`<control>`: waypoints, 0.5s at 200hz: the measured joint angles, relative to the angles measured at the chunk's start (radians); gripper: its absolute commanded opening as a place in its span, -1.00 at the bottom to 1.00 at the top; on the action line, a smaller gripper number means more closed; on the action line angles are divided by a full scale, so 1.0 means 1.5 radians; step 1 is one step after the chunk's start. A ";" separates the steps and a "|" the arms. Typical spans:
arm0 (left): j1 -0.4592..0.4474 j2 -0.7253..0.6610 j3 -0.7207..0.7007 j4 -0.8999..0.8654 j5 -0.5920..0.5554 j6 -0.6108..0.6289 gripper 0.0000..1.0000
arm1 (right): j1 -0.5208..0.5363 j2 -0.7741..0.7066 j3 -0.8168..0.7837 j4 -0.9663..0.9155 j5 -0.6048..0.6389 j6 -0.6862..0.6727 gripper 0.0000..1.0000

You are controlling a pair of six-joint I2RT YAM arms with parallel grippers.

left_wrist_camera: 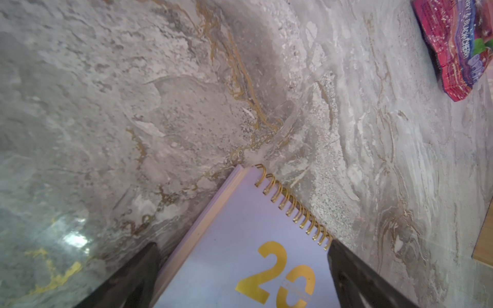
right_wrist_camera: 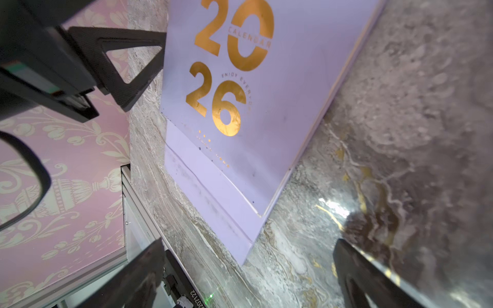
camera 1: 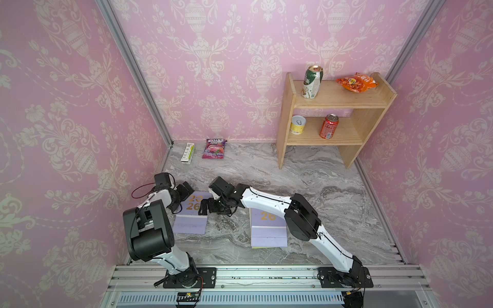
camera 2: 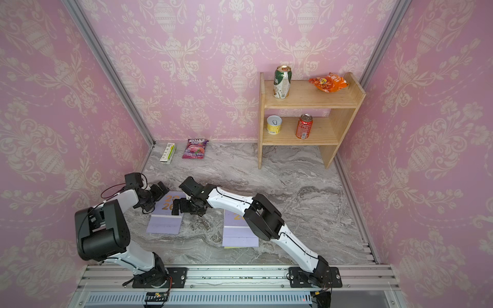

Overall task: Stack the calendars
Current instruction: Move the calendar to the center of the board.

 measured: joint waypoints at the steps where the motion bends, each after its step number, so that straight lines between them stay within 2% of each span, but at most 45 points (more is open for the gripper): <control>1: 0.000 0.000 -0.001 0.000 0.000 0.000 0.98 | 0.000 0.000 0.000 0.000 0.001 0.000 0.99; 100: -0.032 -0.057 -0.042 0.011 0.029 -0.036 0.98 | -0.008 0.006 0.001 -0.005 0.010 0.020 0.99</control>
